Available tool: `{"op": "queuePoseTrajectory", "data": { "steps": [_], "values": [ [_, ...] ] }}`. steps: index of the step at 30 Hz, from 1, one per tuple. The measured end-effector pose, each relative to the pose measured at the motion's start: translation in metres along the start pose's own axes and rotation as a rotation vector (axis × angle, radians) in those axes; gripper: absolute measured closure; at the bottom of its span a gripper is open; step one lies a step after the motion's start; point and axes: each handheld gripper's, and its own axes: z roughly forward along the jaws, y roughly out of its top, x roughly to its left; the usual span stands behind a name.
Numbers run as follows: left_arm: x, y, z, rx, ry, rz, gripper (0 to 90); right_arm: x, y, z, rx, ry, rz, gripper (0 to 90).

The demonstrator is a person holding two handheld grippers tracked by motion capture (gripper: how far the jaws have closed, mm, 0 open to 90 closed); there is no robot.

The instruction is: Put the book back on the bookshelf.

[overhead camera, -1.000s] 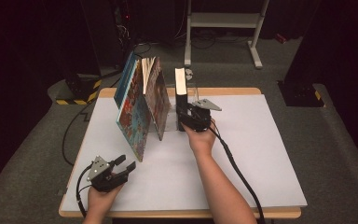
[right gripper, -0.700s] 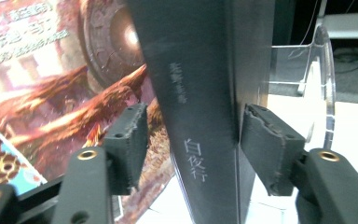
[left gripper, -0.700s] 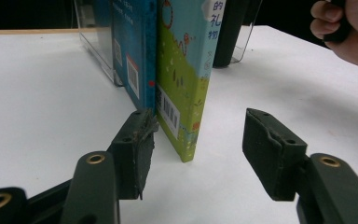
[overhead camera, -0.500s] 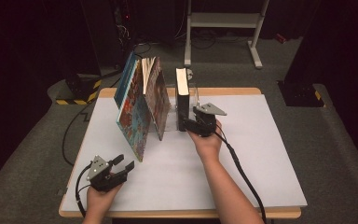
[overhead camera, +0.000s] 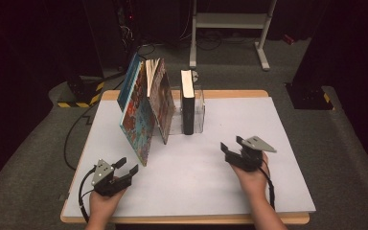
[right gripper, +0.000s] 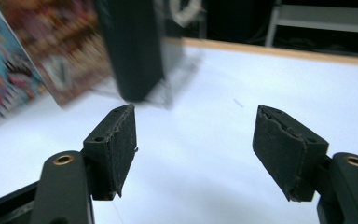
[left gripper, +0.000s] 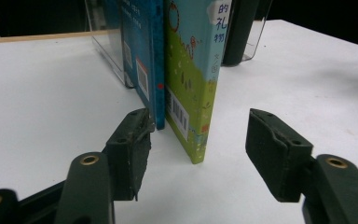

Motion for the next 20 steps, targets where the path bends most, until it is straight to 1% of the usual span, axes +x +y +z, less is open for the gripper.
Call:
{"op": "queuePoseTrajectory", "data": {
  "steps": [2, 5, 6, 7, 8, 10, 12, 15, 18, 20],
  "values": [
    [-0.001, 0.001, 0.0, -0.002, 0.014, 0.002, 38.6, -0.013, -0.014, -0.017, 0.008, -0.03, 0.003, 29.4],
    [-0.002, 0.002, 0.0, -0.005, 0.026, 0.011, 37.0, -0.031, -0.032, -0.042, 0.001, -0.069, 0.012, 28.9],
    [-0.002, 0.002, 0.001, -0.002, 0.032, 0.019, 36.5, -0.036, -0.038, -0.049, -0.002, -0.085, 0.009, 28.9],
    [-0.002, 0.002, 0.001, 0.0, 0.044, 0.029, 35.9, -0.041, -0.042, -0.056, -0.003, -0.098, 0.016, 28.7],
    [-0.002, 0.003, 0.001, 0.0, 0.048, 0.03, 35.0, -0.046, -0.044, -0.062, -0.001, -0.104, 0.027, 27.9],
    [0.0, 0.003, 0.001, 0.0, 0.053, 0.022, 34.3, -0.05, -0.046, -0.069, 0.002, -0.105, 0.041, 26.1],
    [0.002, 0.002, 0.001, 0.002, 0.057, 0.016, 33.5, -0.051, -0.047, -0.071, 0.0, -0.106, 0.037, 25.7],
    [0.002, 0.002, 0.0, 0.007, 0.064, 0.029, 33.2, -0.049, -0.047, -0.069, 0.002, -0.114, 0.008, 25.7],
    [0.002, 0.002, 0.002, 0.021, 0.056, 0.04, 31.6, -0.048, -0.049, -0.066, 0.015, -0.115, 0.001, 25.5],
    [0.002, 0.001, 0.002, 0.023, 0.053, 0.045, 30.8, -0.05, -0.049, -0.065, 0.021, -0.12, 0.007, 25.4]
  ]
}}
